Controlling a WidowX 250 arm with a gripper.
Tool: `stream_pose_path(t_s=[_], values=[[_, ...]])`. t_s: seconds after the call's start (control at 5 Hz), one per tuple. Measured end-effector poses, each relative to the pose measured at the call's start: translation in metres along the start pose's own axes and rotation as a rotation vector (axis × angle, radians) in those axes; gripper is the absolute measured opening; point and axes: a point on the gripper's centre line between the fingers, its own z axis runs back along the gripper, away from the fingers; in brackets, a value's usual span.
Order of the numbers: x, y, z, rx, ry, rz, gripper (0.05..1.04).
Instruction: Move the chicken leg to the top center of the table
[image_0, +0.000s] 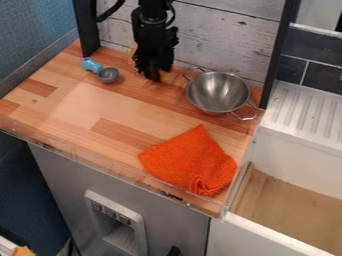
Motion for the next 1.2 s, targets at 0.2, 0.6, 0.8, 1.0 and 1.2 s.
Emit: stream_pose_path(t_s=[0.2, 0.6, 0.8, 1.0, 1.2], values=[[0.002, 0.003, 0.0, 0.019, -0.013, 0.013, 0.976], [0.001, 0.007, 0.0, 0.028, -0.015, 0.023, 1.0], [0.003, -0.001, 0.032, -0.048, -0.026, 0.017, 1.0], [0.005, 0.002, 0.059, -0.134, -0.043, 0.057, 1.0], [0.01, 0.003, 0.062, -0.143, -0.048, 0.069, 1.0]])
